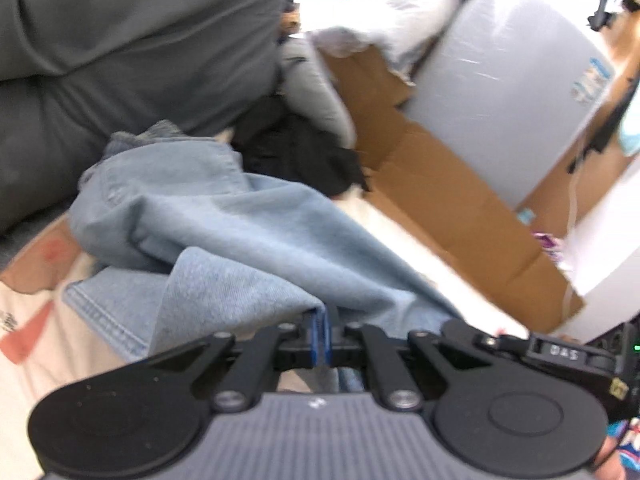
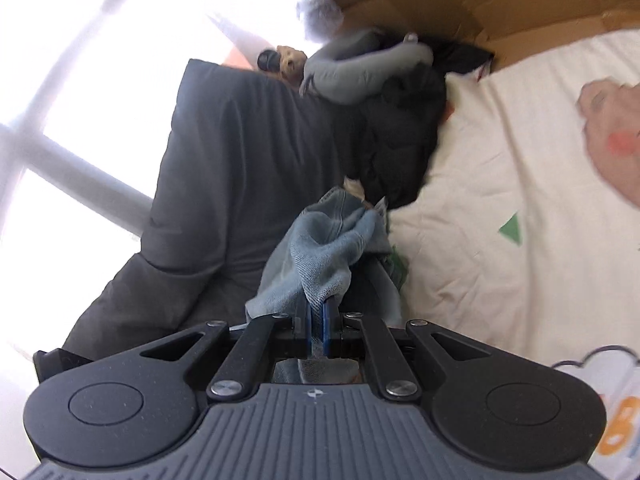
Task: Fold clothes
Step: 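Lift the jeans out of the pile and lay them on the open sheet, opening both grippers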
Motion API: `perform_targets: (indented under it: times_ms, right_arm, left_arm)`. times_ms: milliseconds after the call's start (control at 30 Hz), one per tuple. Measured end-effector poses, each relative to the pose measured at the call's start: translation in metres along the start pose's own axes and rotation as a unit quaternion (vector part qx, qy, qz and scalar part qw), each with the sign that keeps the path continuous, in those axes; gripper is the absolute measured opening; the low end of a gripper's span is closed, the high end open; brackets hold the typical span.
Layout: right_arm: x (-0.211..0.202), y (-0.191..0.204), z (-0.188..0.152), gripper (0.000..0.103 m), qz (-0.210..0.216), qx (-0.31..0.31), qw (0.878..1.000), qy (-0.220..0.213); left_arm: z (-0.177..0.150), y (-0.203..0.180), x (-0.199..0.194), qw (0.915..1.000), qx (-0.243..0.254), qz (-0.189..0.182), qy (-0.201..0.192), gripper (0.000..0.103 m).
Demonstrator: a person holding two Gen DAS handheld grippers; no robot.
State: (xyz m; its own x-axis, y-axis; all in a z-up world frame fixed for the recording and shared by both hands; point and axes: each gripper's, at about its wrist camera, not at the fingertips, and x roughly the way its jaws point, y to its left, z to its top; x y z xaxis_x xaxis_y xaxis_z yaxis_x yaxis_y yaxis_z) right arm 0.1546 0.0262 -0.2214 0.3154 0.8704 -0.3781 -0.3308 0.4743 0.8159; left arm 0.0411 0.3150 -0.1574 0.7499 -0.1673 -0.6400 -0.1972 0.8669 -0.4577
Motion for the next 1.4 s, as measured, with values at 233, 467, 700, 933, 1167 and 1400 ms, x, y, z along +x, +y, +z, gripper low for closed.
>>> perform_targets:
  times_ms: [233, 467, 700, 933, 1167, 1400]
  right_arm:
    - [-0.071, 0.005, 0.015, 0.002, -0.034, -0.017, 0.999, -0.019]
    - [-0.148, -0.006, 0.018, 0.003, -0.083, -0.013, 0.996, -0.036]
    - [-0.215, -0.025, 0.02, 0.003, -0.144, 0.005, 0.987, -0.067]
    - [-0.265, -0.036, 0.022, 0.003, -0.179, 0.032, 0.978, -0.106]
    - [-0.321, -0.041, 0.034, 0.003, -0.208, 0.048, 0.964, -0.157]
    - [-0.343, -0.074, 0.028, 0.005, -0.314, 0.07, 0.936, -0.142]
  left_arm:
    - [-0.022, -0.059, -0.009, 0.9985, 0.011, -0.05, 0.021, 0.003]
    - [-0.048, -0.119, -0.012, 0.9928, 0.038, -0.099, 0.056, 0.003]
    - [-0.063, -0.164, 0.0, 0.9781, 0.086, -0.161, 0.1, 0.003]
    - [-0.068, -0.208, 0.018, 0.961, 0.114, -0.219, 0.125, 0.003]
    - [-0.07, -0.251, 0.034, 0.9406, 0.137, -0.278, 0.139, 0.003]
    - [-0.09, -0.262, 0.064, 0.9173, 0.168, -0.292, 0.212, 0.007]
